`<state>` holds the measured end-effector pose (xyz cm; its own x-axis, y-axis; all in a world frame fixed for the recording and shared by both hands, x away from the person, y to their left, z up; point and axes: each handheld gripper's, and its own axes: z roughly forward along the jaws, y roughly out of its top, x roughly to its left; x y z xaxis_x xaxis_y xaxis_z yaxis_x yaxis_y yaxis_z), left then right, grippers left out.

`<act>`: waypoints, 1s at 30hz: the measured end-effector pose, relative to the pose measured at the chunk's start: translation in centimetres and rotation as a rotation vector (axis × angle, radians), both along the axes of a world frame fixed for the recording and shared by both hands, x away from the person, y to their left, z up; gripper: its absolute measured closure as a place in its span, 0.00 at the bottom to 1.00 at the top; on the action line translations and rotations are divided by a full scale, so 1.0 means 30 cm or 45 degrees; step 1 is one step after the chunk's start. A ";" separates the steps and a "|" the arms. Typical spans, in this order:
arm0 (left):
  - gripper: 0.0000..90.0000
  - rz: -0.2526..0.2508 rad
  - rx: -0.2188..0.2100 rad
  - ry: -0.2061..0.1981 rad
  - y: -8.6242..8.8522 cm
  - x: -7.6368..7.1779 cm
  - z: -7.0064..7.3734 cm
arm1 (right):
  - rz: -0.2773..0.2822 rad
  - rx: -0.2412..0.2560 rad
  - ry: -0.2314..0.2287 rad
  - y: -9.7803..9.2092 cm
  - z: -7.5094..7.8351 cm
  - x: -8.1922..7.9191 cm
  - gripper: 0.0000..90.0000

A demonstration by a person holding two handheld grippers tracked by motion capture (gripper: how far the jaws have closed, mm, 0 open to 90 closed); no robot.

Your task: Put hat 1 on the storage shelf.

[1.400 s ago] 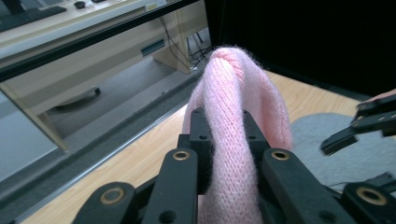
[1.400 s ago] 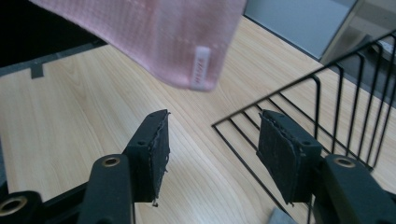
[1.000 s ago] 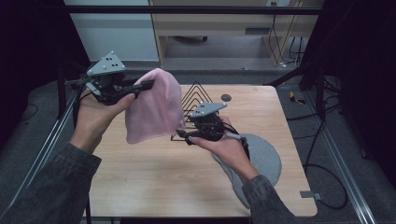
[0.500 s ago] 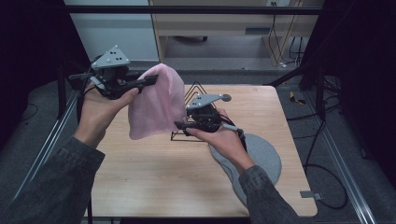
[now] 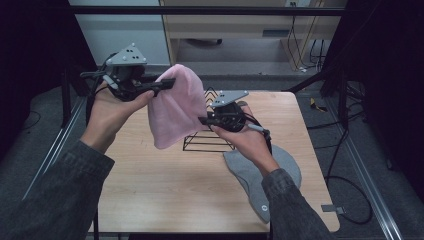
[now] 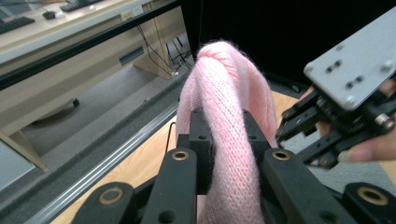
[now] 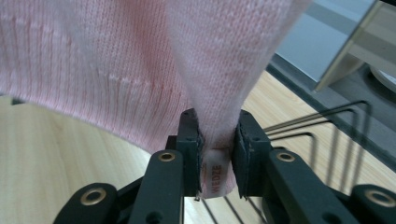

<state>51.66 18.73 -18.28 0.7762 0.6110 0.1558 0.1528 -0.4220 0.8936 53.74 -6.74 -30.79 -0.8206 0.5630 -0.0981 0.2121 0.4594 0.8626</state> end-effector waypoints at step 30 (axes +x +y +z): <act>0.88 0.028 -0.091 0.090 -0.161 0.399 -0.092 | -0.237 0.024 0.006 -0.155 0.002 0.160 0.84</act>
<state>63.64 13.89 -21.06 0.7701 0.6354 0.0564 0.2250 -0.3532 0.9081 58.53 -11.37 -30.72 -0.7024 0.7070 -0.0827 0.2958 0.3956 0.8695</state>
